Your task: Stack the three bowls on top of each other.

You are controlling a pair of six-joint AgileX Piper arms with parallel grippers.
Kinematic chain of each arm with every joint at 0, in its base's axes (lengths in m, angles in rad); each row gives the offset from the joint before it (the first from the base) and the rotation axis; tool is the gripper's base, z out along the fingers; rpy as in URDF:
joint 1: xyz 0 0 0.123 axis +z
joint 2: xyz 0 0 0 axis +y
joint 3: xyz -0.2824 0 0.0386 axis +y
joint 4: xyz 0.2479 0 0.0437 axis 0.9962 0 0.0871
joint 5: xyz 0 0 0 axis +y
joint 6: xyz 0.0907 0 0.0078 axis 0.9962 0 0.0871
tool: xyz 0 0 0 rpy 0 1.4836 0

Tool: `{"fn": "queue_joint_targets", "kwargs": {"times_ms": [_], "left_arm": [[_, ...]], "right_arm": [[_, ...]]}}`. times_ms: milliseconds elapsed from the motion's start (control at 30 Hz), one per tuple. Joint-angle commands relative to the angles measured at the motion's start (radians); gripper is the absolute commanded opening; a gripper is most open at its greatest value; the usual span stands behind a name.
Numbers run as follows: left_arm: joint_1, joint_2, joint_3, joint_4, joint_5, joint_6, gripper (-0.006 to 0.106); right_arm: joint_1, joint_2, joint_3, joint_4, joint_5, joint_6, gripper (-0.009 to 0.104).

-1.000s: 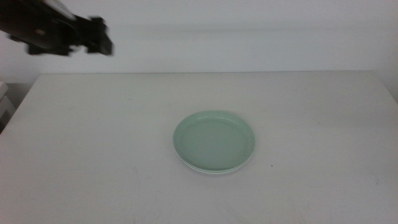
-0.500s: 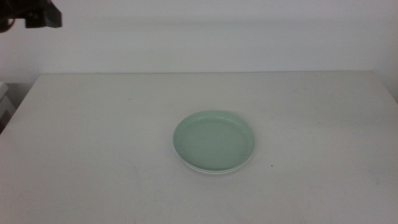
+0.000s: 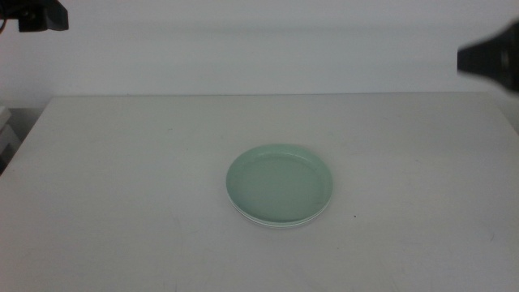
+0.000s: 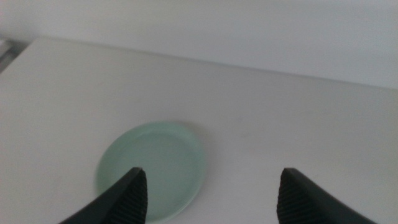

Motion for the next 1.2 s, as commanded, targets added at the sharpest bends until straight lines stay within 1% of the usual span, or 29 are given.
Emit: {"fn": "queue_joint_targets", "kwargs": {"times_ms": [0, 67, 133, 200, 267, 333, 400, 467, 633, 767, 833, 1033, 1167], "left_arm": [[0.002, -0.041, -0.028, -0.012, -0.052, 0.013, 0.105], [0.002, -0.061, -0.022, -0.012, -0.041, 0.021, 0.105], [0.002, -0.094, 0.000, -0.012, -0.045, 0.027, 0.105], [0.002, -0.130, 0.035, -0.012, -0.064, 0.037, 0.105], [0.002, -0.178, 0.083, -0.012, -0.100, 0.046, 0.105], [0.002, -0.232, 0.149, -0.017, -0.142, 0.047, 0.105], [0.002, -0.284, 0.226, -0.031, -0.184, 0.047, 0.105], [0.002, -0.339, 0.303, -0.042, -0.246, 0.060, 0.105], [0.002, -0.505, 0.521, -0.129, -0.416, 0.138, 0.105], [0.002, -0.626, 0.692, -0.191, -0.536, 0.205, 0.105], [0.002, -0.690, 0.773, -0.208, -0.581, 0.234, 0.105], [0.002, -0.850, 0.977, -0.218, -0.676, 0.248, 0.105], [0.002, -0.901, 1.043, -0.220, -0.704, 0.248, 0.105]], "right_arm": [[-0.064, 0.048, -0.099, -0.013, -0.041, -0.023, 0.054], [-0.140, 0.082, -0.145, 0.025, -0.006, -0.077, 0.054], [-0.215, 0.091, -0.149, 0.096, 0.010, -0.154, 0.054], [-0.297, 0.081, -0.131, 0.181, 0.030, -0.230, 0.054], [-0.350, 0.053, -0.090, 0.253, 0.017, -0.280, 0.054], [-0.370, 0.013, -0.029, 0.306, -0.019, -0.338, 0.054], [-0.369, -0.045, 0.045, 0.333, -0.057, -0.382, 0.054], [-0.365, -0.113, 0.120, 0.338, -0.109, -0.398, 0.054], [-0.347, -0.315, 0.321, 0.337, -0.270, -0.444, 0.054], [-0.347, -0.485, 0.472, 0.326, -0.276, -0.504, 0.054], [-0.347, -0.558, 0.541, 0.326, -0.276, -0.510, 0.054], [-0.347, -0.720, 0.707, 0.325, -0.295, -0.511, 0.054], [-0.347, -0.767, 0.772, 0.326, -0.325, -0.511, 0.054]]}}
